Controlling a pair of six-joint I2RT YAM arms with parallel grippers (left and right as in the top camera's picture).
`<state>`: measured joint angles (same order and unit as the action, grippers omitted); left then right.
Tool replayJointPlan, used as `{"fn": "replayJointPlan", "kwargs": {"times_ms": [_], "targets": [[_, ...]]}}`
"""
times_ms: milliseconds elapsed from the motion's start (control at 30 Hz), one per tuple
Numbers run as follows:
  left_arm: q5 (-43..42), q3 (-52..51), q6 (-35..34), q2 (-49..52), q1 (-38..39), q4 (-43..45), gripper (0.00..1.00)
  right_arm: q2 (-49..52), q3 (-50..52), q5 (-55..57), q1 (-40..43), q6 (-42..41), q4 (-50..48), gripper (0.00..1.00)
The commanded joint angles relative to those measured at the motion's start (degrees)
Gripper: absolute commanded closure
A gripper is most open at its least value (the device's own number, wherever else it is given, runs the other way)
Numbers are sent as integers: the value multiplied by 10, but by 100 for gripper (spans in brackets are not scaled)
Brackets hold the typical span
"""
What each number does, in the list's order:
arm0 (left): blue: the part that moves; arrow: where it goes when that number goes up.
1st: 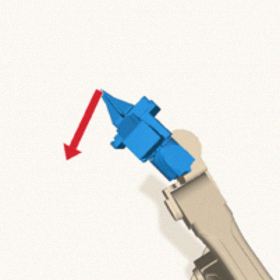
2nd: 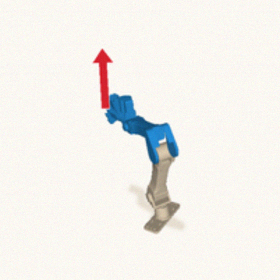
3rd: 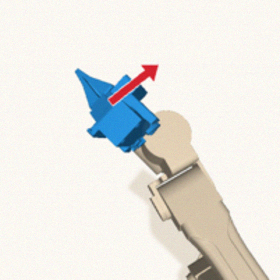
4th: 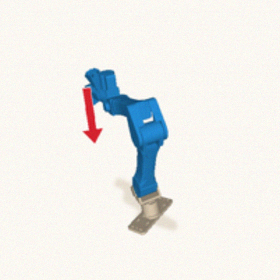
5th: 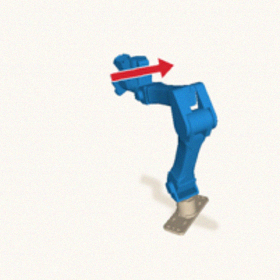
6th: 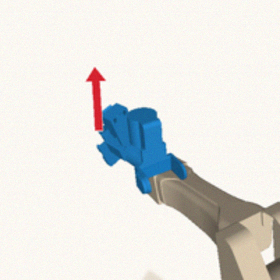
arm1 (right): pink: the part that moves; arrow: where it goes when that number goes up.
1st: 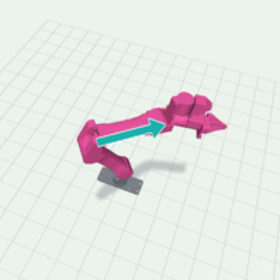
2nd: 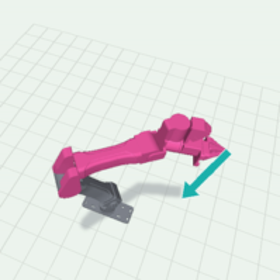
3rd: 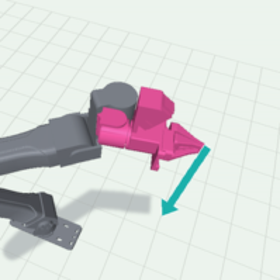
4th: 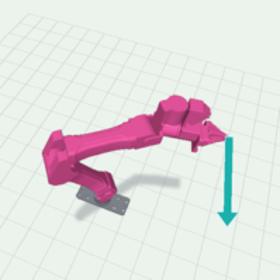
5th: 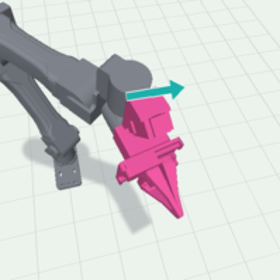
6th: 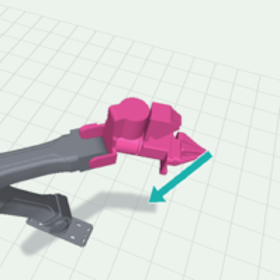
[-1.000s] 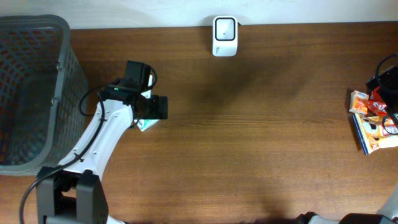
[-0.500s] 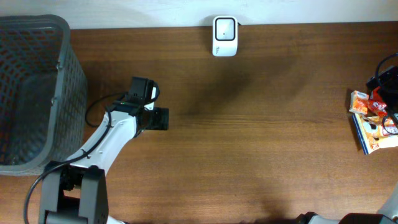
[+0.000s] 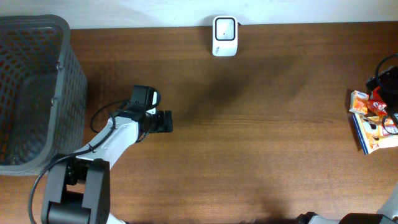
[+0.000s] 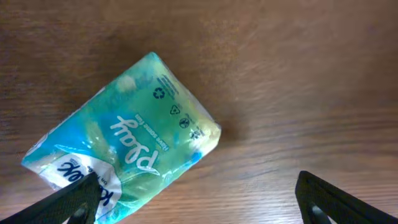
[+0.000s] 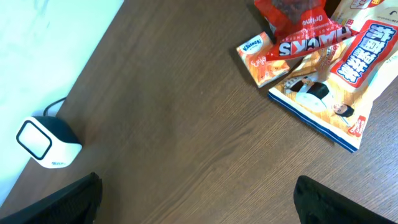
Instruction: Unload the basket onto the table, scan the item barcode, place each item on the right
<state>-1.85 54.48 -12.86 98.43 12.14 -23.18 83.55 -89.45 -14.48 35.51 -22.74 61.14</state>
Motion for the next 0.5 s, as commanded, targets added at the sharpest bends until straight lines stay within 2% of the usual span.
{"fn": "replayJointPlan", "kwargs": {"times_ms": [0,133,300,467], "targets": [[-162,-9,-28,27,17,32,3,1,-1,-1,1,-3,0,2],[-214,-9,-30,29,53,88,4,1,-1,-1,1,-3,0,2],[-213,-9,-30,29,122,144,4,1,-1,-1,1,-3,0,2],[-209,-9,-70,29,200,200,5,1,-1,-1,1,-3,0,2]]}}
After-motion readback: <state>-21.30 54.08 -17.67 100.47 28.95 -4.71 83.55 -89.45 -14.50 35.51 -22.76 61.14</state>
